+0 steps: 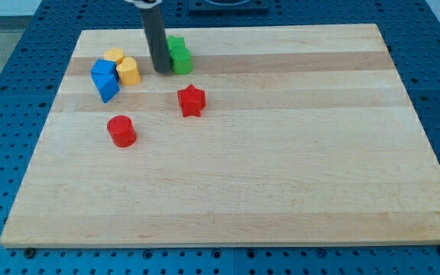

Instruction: Slide the green star to the top of the red star

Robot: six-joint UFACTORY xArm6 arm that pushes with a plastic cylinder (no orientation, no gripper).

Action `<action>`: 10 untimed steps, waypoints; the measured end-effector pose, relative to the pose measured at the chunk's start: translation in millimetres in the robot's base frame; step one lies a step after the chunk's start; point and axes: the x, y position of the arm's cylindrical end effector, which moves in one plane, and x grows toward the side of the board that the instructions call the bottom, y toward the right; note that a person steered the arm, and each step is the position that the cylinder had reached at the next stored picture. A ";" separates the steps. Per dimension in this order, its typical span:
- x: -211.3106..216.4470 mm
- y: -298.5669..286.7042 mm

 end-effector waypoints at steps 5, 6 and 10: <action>-26.5 -26.0; -44.8 -30.4; -40.1 5.1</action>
